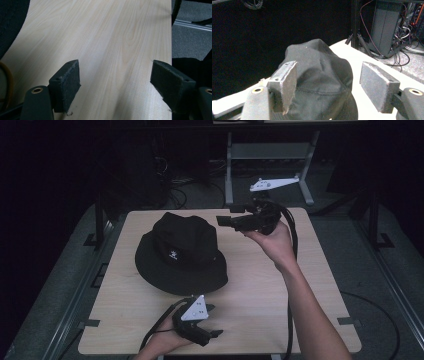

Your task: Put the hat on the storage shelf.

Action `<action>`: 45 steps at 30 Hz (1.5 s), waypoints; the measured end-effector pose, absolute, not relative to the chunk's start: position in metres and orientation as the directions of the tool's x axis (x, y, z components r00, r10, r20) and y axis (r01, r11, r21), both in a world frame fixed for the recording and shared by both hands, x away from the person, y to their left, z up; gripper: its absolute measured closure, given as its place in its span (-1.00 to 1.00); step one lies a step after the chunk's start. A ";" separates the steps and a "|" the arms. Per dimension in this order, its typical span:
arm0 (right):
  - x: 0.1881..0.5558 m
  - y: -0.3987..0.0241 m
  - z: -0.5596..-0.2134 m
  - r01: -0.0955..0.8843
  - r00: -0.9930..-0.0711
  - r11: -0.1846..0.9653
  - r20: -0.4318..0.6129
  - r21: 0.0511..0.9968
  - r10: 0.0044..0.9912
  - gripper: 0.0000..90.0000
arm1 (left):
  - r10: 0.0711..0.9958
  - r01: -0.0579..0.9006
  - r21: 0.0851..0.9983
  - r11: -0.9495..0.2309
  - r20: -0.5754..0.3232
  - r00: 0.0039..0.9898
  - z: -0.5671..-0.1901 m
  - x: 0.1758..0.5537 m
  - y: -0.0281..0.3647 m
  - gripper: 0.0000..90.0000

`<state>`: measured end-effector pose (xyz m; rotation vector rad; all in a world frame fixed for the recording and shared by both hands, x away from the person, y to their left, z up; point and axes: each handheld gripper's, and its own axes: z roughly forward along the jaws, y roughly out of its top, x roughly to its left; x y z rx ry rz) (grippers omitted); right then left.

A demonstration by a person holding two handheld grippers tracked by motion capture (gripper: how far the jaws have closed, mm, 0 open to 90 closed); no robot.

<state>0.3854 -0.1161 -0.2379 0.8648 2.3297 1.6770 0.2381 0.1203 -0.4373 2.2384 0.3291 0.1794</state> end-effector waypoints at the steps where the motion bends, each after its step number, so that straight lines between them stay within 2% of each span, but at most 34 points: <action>1: 0.385 -0.116 -0.238 0.366 -0.824 0.212 0.210 0.906 0.526 -0.35 | 0.296 0.174 0.774 -0.609 0.017 0.955 -0.437 0.238 0.120 -0.50; 29: 0.362 -0.178 -0.274 0.433 -0.766 0.145 0.279 0.890 0.579 -0.44 | 0.317 0.185 0.780 -0.597 0.018 0.948 -0.438 0.241 0.124 -0.51; 45: 0.327 -0.221 -0.303 0.455 -0.734 0.106 0.304 0.884 0.608 -0.45 | 0.325 0.188 0.779 -0.598 0.021 0.945 -0.436 0.242 0.127 -0.51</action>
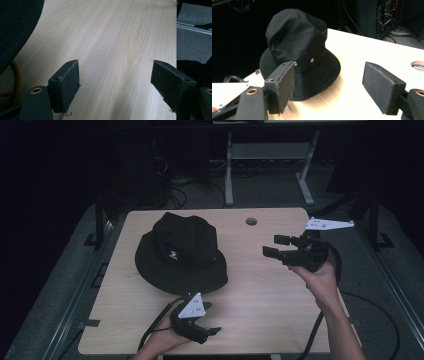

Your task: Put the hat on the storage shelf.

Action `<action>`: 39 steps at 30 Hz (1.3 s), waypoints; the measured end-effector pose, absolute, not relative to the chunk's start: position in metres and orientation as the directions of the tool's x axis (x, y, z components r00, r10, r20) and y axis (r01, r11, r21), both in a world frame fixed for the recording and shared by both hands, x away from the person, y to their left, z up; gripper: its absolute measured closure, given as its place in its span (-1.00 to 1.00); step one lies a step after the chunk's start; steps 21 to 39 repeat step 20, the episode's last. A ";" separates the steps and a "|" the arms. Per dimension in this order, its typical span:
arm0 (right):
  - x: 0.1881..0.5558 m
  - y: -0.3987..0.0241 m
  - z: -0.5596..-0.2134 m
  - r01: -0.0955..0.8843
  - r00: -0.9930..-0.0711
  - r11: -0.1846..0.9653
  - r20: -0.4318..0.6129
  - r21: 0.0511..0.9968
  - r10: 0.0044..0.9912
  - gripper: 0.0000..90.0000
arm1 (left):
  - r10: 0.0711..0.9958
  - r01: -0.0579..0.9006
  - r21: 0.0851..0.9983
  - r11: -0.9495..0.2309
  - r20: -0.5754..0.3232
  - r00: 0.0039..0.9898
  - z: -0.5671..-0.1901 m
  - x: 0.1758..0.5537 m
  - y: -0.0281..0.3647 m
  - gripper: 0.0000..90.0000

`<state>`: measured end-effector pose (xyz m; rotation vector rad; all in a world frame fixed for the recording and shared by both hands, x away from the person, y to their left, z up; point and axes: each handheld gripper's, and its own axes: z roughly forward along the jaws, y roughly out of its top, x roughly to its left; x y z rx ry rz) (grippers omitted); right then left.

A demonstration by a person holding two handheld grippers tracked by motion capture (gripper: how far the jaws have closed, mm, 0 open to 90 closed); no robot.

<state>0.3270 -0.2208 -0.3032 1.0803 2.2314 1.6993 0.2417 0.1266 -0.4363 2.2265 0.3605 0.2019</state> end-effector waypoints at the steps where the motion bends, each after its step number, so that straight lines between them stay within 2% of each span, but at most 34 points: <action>1: 0.325 -0.223 -0.305 0.452 -0.735 0.108 0.302 0.885 0.607 -0.45 | 0.325 0.190 0.779 -0.597 0.019 0.946 -0.436 0.242 0.127 -0.51; 11: 0.299 -0.241 -0.318 0.443 -0.720 0.114 0.278 0.889 0.636 -0.47 | 0.333 0.198 0.787 -0.585 0.010 0.943 -0.436 0.240 0.127 -0.51; 19: 0.274 -0.262 -0.348 0.462 -0.688 0.077 0.302 0.884 0.660 -0.52 | 0.337 0.189 0.795 -0.577 0.021 0.941 -0.436 0.240 0.125 -0.51; 39: 0.274 -0.262 -0.348 0.462 -0.688 0.077 0.302 0.884 0.660 -0.52 | 0.337 0.189 0.795 -0.577 0.021 0.941 -0.436 0.240 0.125 -0.51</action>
